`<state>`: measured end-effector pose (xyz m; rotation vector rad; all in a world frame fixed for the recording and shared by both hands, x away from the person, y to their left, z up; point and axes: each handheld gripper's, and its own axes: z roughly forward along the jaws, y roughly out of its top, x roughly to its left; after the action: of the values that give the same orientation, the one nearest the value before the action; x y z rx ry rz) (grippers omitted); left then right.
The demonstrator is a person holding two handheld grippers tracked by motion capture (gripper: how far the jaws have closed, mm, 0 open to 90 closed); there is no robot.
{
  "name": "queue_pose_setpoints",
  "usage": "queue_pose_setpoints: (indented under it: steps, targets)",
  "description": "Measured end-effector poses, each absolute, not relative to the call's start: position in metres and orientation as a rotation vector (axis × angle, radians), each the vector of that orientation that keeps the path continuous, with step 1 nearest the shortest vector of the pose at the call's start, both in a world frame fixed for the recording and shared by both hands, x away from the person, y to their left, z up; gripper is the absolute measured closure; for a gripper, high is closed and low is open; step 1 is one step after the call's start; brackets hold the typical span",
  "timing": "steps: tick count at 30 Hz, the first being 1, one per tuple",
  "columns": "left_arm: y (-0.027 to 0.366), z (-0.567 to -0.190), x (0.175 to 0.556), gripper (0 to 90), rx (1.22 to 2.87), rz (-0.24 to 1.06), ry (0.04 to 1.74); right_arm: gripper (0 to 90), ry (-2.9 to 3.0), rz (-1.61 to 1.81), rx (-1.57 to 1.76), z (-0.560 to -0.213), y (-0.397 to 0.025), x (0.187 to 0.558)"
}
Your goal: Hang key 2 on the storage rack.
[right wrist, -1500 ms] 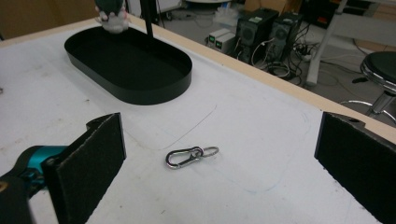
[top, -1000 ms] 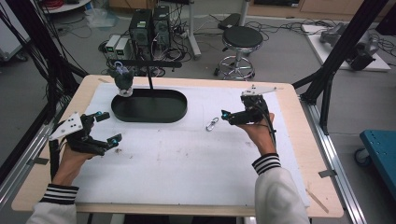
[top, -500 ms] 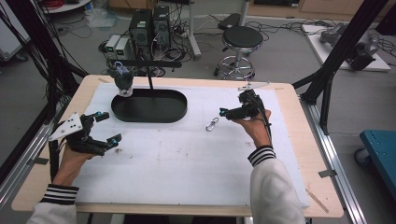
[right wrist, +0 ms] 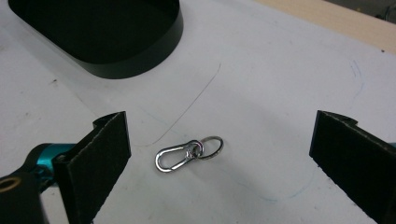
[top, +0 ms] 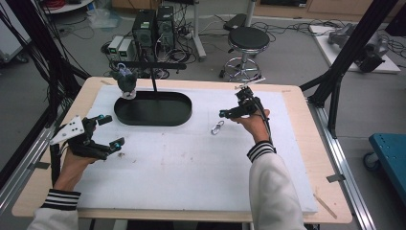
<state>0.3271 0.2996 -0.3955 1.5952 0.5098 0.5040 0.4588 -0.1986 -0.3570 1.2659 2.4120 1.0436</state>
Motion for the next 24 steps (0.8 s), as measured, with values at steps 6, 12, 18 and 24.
queue_pose_setpoints:
  steps: [6,12,18,24]
  targets:
    - [0.301,-0.395,0.327,1.7,1.594,0.504,0.509,5.5,2.428,1.016,1.331,-0.369,-0.192,0.467]
    - [0.301,-0.395,0.327,1.7,1.593,0.509,0.509,7.5,2.441,0.991,1.414,-0.381,-0.186,0.474]
    - [0.302,-0.396,0.327,1.7,1.592,0.508,0.511,16.2,2.478,0.947,1.447,-0.390,-0.185,0.478]
    - [0.301,-0.396,0.327,1.7,1.593,0.504,0.508,21.0,2.528,0.911,1.500,-0.397,-0.184,0.480]
